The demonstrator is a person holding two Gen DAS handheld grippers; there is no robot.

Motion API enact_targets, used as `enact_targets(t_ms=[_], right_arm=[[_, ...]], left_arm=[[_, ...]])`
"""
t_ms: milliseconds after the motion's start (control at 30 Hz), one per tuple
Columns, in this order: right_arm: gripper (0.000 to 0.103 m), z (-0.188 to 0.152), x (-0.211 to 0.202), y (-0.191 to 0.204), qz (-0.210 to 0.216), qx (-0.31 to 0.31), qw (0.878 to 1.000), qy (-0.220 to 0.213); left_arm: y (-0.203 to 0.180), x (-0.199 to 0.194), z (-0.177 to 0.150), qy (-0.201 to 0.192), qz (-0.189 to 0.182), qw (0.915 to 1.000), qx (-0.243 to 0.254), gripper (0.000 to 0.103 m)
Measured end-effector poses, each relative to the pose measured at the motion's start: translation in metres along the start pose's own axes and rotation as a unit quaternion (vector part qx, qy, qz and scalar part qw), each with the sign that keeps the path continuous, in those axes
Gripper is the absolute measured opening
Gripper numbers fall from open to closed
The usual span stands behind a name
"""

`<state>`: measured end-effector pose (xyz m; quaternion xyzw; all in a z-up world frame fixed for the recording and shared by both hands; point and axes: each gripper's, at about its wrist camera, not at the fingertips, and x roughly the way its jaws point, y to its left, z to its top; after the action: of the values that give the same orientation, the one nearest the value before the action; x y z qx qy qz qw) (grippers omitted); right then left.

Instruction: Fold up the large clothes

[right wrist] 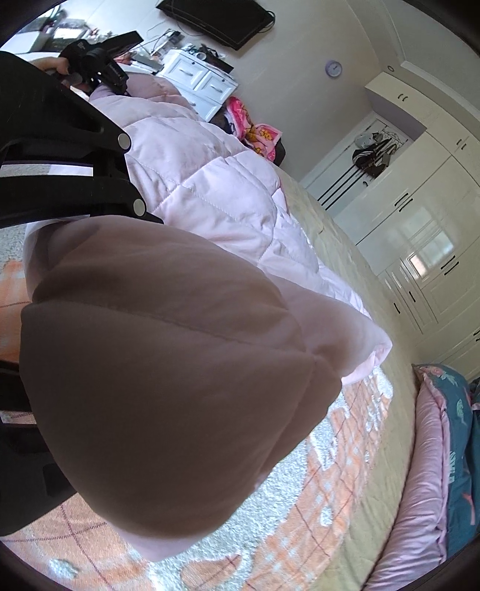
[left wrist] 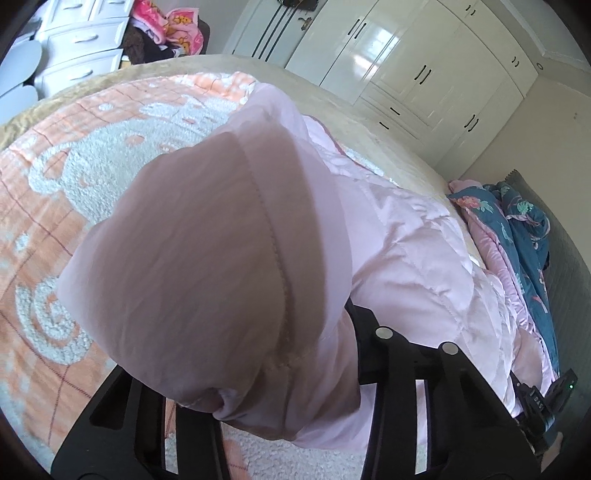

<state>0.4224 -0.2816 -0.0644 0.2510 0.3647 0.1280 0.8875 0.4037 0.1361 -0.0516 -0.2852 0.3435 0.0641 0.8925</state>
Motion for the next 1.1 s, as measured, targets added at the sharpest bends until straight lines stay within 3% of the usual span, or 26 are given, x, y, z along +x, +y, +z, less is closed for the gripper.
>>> enact_targets(t_ms=[433, 833, 1100], right_arm=[[0.033, -0.016, -0.068, 0.039, 0.008, -0.055, 0.998, -0.028], [0.033, -0.065, -0.139, 0.051, 0.014, -0.082, 0.995, -0.049], [0.033, -0.096, -0.166, 0.048, 0.007, -0.086, 0.995, -0.051]], left_arm=[[-0.016, -0.068, -0.017, -0.031, 0.015, 0.9992, 0.018, 0.03], [-0.007, -0.137, -0.062, -0.035, 0.007, 0.9985, 0.041, 0.03], [0.001, -0.163, -0.091, -0.037, 0.015, 0.9978, 0.053, 0.03]])
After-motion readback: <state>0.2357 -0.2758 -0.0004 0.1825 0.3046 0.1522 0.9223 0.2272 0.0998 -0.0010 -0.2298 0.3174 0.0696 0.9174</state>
